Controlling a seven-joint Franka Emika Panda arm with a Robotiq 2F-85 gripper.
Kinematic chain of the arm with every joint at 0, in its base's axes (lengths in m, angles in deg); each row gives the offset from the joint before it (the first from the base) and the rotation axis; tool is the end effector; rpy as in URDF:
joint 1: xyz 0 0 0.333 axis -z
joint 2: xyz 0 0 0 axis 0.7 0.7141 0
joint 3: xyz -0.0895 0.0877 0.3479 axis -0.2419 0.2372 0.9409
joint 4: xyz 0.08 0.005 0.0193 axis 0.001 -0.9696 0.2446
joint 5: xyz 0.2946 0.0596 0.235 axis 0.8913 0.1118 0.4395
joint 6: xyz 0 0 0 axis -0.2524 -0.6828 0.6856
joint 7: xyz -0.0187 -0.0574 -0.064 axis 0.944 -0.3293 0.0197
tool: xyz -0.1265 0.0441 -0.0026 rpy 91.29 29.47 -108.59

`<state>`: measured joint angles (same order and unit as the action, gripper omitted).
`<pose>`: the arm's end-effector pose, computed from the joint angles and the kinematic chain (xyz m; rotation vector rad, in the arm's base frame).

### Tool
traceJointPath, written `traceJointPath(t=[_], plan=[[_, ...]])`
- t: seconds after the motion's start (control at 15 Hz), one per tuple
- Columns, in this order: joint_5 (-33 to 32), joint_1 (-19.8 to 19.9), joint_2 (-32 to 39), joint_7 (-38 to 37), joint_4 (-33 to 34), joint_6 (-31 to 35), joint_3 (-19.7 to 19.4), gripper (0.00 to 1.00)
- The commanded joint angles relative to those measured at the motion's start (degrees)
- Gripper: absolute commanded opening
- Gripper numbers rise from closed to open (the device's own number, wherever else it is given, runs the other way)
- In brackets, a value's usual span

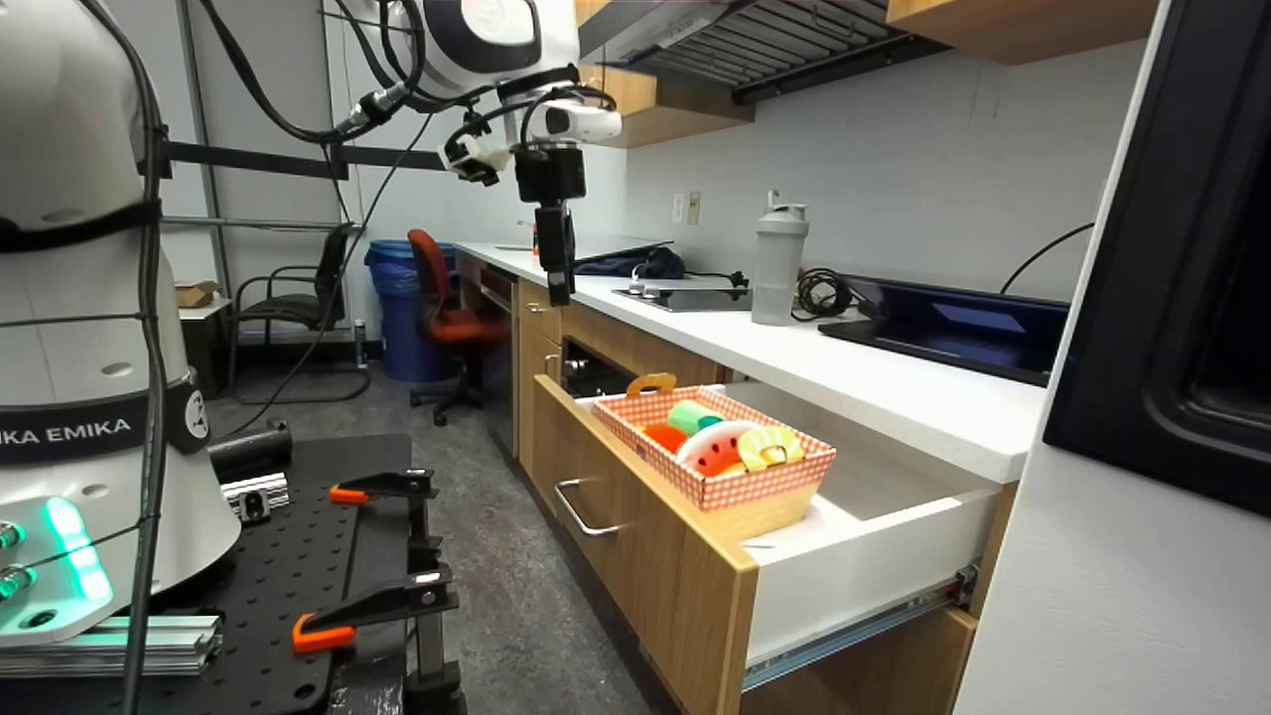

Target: Open the drawer fully, pick up the carton box and put it in the drawer and close the drawer

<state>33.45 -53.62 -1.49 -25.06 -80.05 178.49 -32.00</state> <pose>0.3366 0.1430 0.3719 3.0705 -0.5173 0.2285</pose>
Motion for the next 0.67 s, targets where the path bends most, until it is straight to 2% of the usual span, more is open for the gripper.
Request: traceJointPath(t=[0.0, 0.07, 0.33, 0.6], plan=[[4.25, -2.03, -2.38, 0.75, -0.28, -4.27, 1.50, 1.00], [4.74, -2.33, -2.48, 0.51, -0.27, -4.87, 1.88, 0.93], [6.60, -3.09, -2.98, -0.42, -0.23, -7.37, 2.81, 0.49], [7.53, -3.32, -3.33, -0.66, -0.25, -9.75, 3.10, 0.20]])
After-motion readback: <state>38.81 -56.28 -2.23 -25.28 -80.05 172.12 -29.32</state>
